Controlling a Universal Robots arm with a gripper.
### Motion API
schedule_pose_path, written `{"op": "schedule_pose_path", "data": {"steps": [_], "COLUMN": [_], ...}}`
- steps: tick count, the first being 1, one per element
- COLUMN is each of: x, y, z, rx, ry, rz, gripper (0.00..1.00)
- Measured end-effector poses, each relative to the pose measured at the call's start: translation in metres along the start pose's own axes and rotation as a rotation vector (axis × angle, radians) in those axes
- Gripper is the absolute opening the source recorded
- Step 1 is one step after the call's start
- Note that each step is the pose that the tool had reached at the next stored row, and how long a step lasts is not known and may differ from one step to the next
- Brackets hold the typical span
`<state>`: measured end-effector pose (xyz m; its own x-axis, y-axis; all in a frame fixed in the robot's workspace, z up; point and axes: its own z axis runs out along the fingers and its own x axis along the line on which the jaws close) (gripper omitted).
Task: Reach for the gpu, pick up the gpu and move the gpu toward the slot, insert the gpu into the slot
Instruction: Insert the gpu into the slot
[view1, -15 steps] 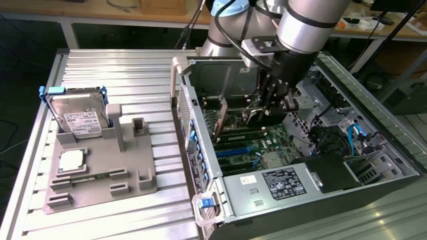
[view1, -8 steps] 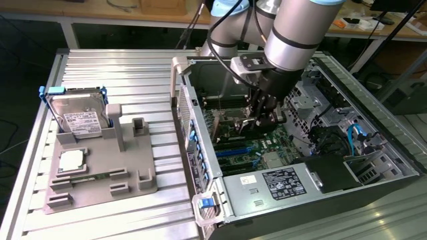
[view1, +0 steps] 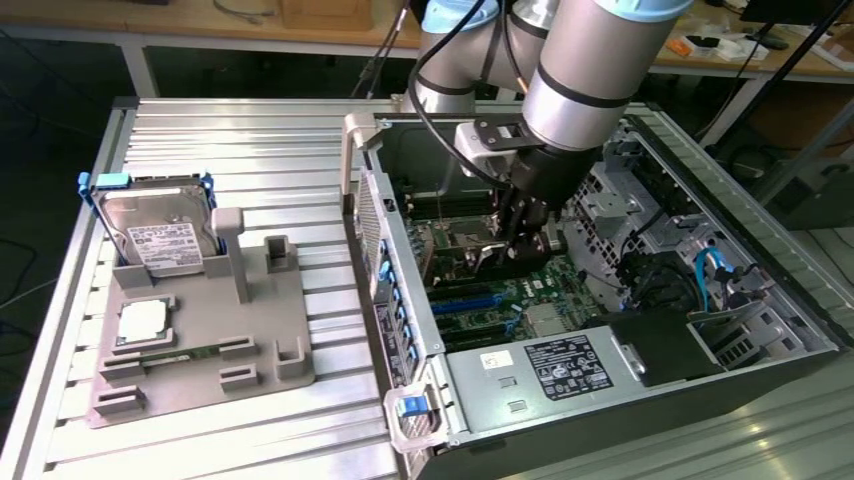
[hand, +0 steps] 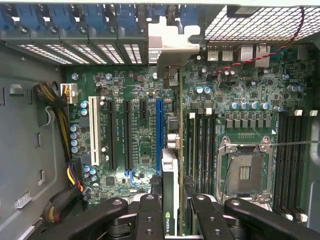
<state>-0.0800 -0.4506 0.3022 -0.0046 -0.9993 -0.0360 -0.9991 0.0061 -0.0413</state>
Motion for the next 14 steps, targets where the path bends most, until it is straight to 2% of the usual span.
{"op": "schedule_pose_path", "data": {"steps": [7, 9, 14], "x": [0.0000, 0.0000, 0.0005], "y": [0.0000, 0.0003, 0.0004], "z": [0.0000, 0.0000, 0.0000], "rx": [0.0000, 0.0046, 0.0050], "ry": [0.0000, 0.0003, 0.0003], "rz": [0.000, 0.000, 0.000], "gripper": [0.27, 0.27, 0.27]}}
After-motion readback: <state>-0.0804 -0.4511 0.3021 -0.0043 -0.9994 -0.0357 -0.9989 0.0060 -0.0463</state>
